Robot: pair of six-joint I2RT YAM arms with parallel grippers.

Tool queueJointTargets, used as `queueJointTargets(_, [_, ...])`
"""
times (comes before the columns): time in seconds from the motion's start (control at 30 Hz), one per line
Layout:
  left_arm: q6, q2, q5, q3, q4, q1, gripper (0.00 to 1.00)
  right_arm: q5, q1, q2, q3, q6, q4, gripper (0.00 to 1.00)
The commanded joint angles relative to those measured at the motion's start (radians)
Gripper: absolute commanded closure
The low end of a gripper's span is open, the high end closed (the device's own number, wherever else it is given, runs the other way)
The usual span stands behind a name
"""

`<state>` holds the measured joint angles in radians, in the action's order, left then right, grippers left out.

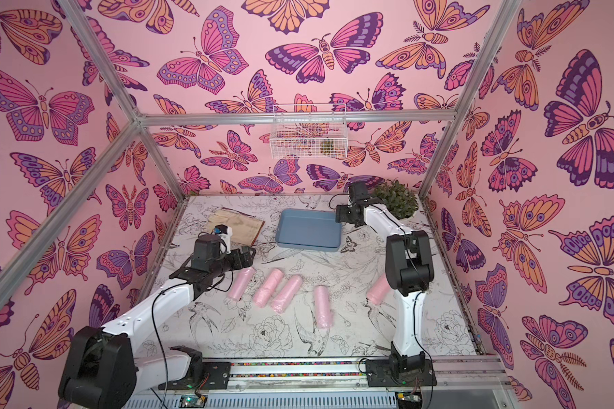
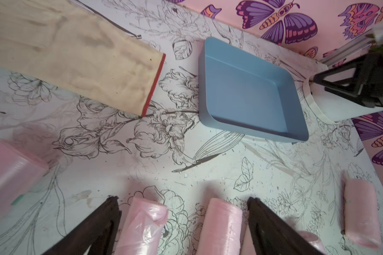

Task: Put the roll of trash bags into the storage box
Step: Move the storage box to the center of the board.

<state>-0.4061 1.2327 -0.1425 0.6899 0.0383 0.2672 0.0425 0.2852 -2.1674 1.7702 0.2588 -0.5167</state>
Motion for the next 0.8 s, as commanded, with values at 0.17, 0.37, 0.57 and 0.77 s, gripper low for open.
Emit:
queueJointTargets(0.17, [-0.042, 0.000, 0.000, -0.025, 0.024, 0.053, 0.05, 0.021, 0.027, -0.130, 0.128, 0.006, -0.206, 0.32])
queueJointTargets(0.37, [-0.049, -0.011, 0.024, -0.034, 0.023, 0.067, 0.04, -0.002, 0.067, -0.109, 0.047, -0.047, -0.219, 0.61])
queueJointTargets(0.57, [-0.055, -0.006, 0.032, -0.032, 0.023, 0.070, 0.03, -0.043, 0.102, -0.056, -0.042, -0.100, -0.239, 0.74])
queueJointTargets(0.77, [-0.058, -0.003, 0.034, -0.031, 0.023, 0.072, 0.03, -0.051, 0.117, 0.016, -0.135, -0.121, -0.240, 0.76])
